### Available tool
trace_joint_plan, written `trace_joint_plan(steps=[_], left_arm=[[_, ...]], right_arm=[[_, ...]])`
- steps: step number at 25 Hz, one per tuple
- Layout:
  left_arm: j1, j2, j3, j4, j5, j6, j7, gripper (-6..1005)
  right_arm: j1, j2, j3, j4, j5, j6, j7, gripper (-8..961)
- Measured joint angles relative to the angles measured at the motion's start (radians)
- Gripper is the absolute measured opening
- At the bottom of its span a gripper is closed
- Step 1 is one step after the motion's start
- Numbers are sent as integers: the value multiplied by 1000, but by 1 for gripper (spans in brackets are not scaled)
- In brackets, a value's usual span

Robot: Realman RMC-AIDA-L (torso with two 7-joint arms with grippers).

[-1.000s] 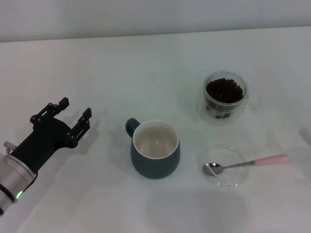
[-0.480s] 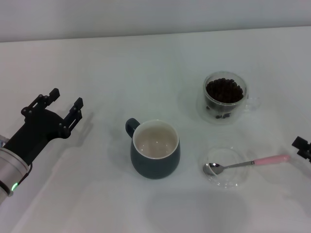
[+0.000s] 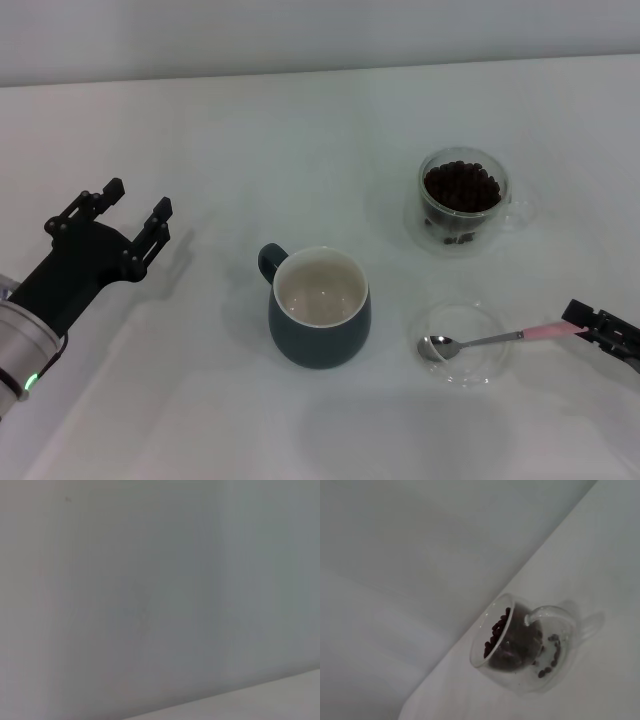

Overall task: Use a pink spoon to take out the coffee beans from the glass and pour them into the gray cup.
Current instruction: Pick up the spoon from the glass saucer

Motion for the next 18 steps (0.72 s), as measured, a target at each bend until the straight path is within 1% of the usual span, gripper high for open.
trace_joint_plan(steps=[3,10,18], left_arm=[[5,-2,0,-2,0,-5,0,615],[21,-3,0,2,0,-36,0,615],[26,-3,0,4,0,-39,-1,615]], right_arm=[[10,0,0,0,-3,0,0,821],[26,-9,-12,0,-7,-2,1,820],[23,-13,-23,0,-21,-1,7,746]])
